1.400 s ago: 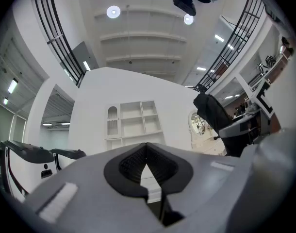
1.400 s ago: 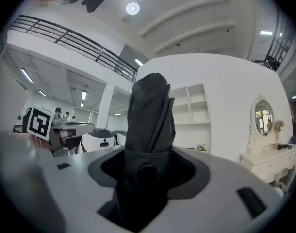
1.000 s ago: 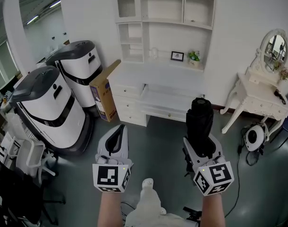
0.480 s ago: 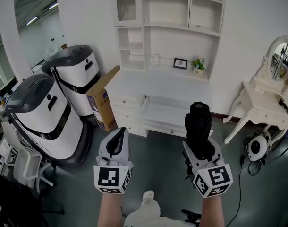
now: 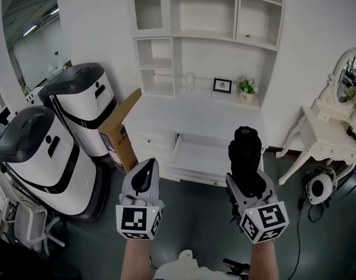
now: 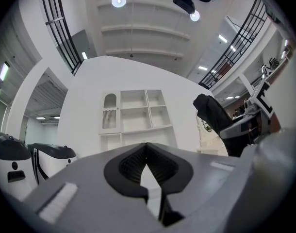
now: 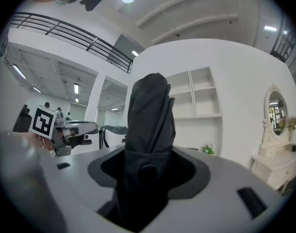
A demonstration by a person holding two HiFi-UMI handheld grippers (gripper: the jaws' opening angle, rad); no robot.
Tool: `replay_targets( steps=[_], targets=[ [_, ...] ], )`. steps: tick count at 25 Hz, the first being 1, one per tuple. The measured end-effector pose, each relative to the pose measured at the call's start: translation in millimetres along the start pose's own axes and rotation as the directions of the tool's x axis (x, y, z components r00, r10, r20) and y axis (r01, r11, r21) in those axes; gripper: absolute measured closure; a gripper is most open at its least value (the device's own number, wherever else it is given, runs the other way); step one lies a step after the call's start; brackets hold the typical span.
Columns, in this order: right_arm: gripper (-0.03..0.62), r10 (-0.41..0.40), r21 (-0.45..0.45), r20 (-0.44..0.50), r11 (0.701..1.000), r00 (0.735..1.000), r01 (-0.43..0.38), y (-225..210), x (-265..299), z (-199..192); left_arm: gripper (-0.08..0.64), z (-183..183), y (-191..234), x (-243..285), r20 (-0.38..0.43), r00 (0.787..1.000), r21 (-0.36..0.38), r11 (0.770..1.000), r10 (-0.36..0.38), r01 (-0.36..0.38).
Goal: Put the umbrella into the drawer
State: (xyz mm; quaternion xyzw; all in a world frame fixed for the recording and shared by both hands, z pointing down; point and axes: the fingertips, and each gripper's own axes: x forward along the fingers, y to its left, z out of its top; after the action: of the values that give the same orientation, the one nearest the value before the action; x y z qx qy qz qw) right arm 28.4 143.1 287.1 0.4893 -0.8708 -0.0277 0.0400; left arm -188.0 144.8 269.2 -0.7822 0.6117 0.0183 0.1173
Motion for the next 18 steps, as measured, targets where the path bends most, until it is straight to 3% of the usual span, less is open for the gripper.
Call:
replay_targets(
  steps=[8, 18],
  targets=[
    [0.348, -0.023, -0.009, -0.025, 1.0, 0.999, 0.023, -5.9, 58.0, -5.8, 0.551, -23.4, 34.2, 50.2, -0.01, 1.0, -0.024, 0.999, -0.029, 0.029],
    [0.348, -0.059, -0.005, -0.072, 0.998, 0.996, 0.059, -27.3, 78.3, -27.2, 0.551, -53.9, 28.8, 81.8, -0.034, 0.997, -0.067, 0.995, -0.071, 0.069]
  ],
)
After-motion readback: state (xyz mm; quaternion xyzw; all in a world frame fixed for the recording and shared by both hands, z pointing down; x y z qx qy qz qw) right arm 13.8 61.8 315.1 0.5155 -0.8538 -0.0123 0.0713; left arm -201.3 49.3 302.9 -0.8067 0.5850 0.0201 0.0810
